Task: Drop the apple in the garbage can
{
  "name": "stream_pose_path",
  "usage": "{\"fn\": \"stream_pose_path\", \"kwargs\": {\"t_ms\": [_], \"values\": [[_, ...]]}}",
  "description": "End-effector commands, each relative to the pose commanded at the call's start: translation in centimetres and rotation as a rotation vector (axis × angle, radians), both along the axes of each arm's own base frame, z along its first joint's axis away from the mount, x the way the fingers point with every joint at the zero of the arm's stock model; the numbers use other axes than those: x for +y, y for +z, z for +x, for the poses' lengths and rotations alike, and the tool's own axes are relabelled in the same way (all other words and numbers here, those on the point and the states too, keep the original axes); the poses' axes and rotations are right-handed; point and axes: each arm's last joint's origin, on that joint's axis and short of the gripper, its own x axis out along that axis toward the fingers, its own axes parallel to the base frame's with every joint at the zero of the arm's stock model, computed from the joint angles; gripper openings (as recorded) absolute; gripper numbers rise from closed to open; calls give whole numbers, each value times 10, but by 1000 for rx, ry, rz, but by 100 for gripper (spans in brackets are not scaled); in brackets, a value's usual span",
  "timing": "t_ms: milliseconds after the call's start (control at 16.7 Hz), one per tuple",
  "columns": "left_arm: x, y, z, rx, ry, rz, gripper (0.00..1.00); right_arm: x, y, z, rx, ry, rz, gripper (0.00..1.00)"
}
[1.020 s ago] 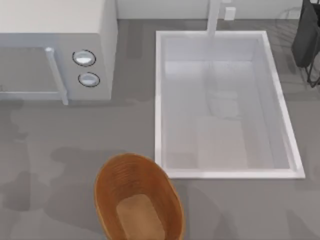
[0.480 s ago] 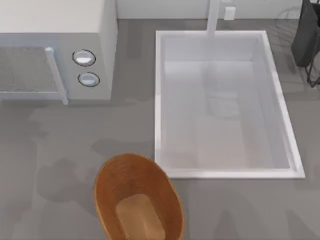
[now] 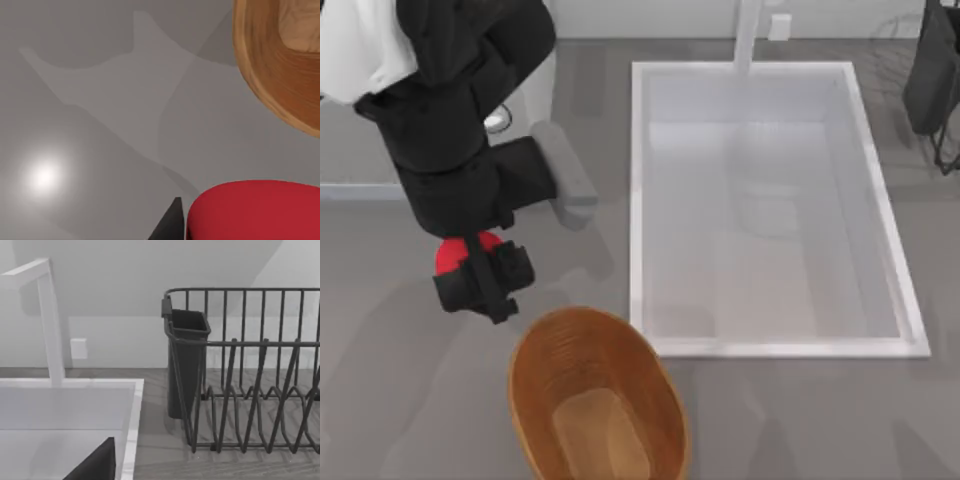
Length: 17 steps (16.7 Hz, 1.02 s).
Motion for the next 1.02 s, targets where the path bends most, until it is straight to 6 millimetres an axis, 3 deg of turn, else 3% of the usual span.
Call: {"fn": "stream_pose_path", "kwargs": {"t_ms": [180, 360, 780, 1020], "values": [[-53, 3, -39, -9, -239, -9, 0, 0, 0, 0, 0, 0, 0, 100], [-78, 7, -67, -26, -373, -20, 0, 0, 0, 0, 0, 0, 0, 100], [-83, 6, -72, -27, -400, -20, 0, 0, 0, 0, 0, 0, 0, 100], [-84, -21, -71, -32, -401, -24, 0, 0, 0, 0, 0, 0, 0, 100]]}}
